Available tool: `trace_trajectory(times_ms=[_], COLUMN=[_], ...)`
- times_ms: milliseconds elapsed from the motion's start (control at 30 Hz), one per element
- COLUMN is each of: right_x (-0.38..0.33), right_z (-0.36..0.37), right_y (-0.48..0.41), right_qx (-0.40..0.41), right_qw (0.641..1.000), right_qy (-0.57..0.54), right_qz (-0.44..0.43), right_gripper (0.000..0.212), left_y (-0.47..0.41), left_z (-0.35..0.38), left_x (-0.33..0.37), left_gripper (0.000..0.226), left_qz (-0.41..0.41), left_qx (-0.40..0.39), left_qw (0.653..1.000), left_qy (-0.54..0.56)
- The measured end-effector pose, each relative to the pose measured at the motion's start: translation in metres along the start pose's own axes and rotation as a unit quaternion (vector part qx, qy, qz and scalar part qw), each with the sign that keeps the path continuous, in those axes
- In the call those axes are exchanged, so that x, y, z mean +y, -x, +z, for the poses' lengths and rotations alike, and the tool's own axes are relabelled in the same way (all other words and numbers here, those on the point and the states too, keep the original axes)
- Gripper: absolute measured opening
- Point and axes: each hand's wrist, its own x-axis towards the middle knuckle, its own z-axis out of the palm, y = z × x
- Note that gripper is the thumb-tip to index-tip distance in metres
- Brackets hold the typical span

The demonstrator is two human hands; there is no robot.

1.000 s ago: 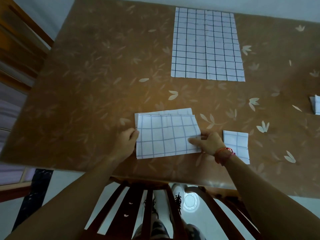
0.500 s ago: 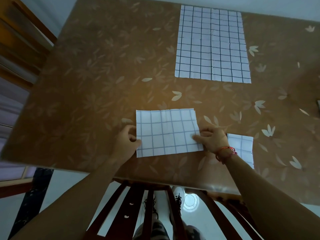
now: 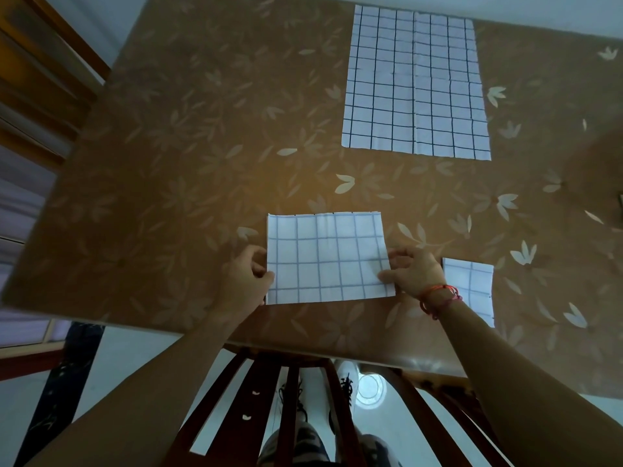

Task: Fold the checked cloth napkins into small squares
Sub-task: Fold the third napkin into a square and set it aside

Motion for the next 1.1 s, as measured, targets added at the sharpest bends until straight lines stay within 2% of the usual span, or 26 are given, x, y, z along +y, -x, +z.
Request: trace_trajectory(times_ms=[300, 533, 600, 667, 767, 867, 933, 1100], right_x=[-0.001, -0.005, -0.007, -0.008, -0.009, -0.007, -0.005, 0.007], right_z=[0.003, 0.002, 0.002, 0.003, 0.004, 0.011, 0.022, 0.061], right_y=[0.004, 0.009, 0.012, 0.015, 0.023, 0.033, 0.043, 0.078], right_qx=[0.014, 0.018, 0.021, 0.03, 0.059, 0.1, 0.121, 0.107], right_qw=[0.998, 0.997, 0.997, 0.996, 0.993, 0.982, 0.967, 0.897], right_qy=[0.058, 0.075, 0.079, 0.084, 0.095, 0.139, 0.175, 0.266], right_qz=[-0.006, -0.007, -0.01, -0.014, -0.028, -0.077, -0.14, -0.337], right_gripper=[0.042, 0.046, 0.047, 0.045, 0.038, 0.035, 0.037, 0.043], left_y=[0.002, 0.004, 0.006, 0.011, 0.032, 0.057, 0.07, 0.084], left_z=[0.001, 0.0, 0.003, 0.007, 0.021, 0.038, 0.048, 0.063], left_x=[-0.006, -0.013, -0.014, -0.015, -0.009, -0.008, -0.011, -0.013], left_gripper=[0.02, 0.011, 0.008, 0.01, 0.017, 0.031, 0.042, 0.057], left_qz=[0.009, 0.047, 0.103, 0.214, 0.325, 0.374, 0.386, 0.361], left_qx=[0.009, 0.007, 0.021, 0.045, 0.008, -0.038, -0.055, -0.07], left_qw=[0.998, 0.993, 0.988, 0.964, 0.926, 0.899, 0.888, 0.887], left_qy=[-0.059, -0.109, -0.115, -0.154, -0.194, -0.223, -0.244, -0.279])
